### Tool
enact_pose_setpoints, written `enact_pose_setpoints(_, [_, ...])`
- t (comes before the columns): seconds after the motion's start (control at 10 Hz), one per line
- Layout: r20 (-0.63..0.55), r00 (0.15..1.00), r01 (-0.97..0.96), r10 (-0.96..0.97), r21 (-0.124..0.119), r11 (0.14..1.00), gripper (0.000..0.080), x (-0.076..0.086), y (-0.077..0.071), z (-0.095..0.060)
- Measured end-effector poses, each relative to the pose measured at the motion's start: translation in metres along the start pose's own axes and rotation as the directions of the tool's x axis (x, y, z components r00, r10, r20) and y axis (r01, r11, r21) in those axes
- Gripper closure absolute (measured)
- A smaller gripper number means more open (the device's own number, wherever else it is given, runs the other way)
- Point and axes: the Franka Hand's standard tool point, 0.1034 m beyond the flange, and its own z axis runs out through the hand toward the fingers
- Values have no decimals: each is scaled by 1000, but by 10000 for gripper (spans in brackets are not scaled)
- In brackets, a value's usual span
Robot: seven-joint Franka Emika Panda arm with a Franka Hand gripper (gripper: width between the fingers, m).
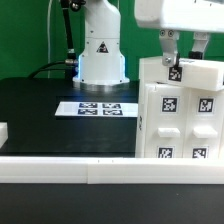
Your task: Assemble cabinet
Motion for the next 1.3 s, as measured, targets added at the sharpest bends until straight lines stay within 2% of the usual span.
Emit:
enact_pose_setpoints(0.3, [-29,945,-325,325,-4,946,241,0,-1,0])
enact_pose_setpoints(0.5, [-32,858,-513,513,1,859,240,2,-6,0])
enact_pose_setpoints(0.6, [-32,784,-620,620,5,784,240,2,-6,0])
enact_pose_setpoints(0.7, [-35,729,-684,684,7,729,240,3,-5,0])
enact_pose_setpoints(0.8, [-41,719,-694,694,9,720,240,4,-5,-1])
enact_pose_setpoints(1.3, [-29,479,-877,878,19,479,240,3,-6,-1])
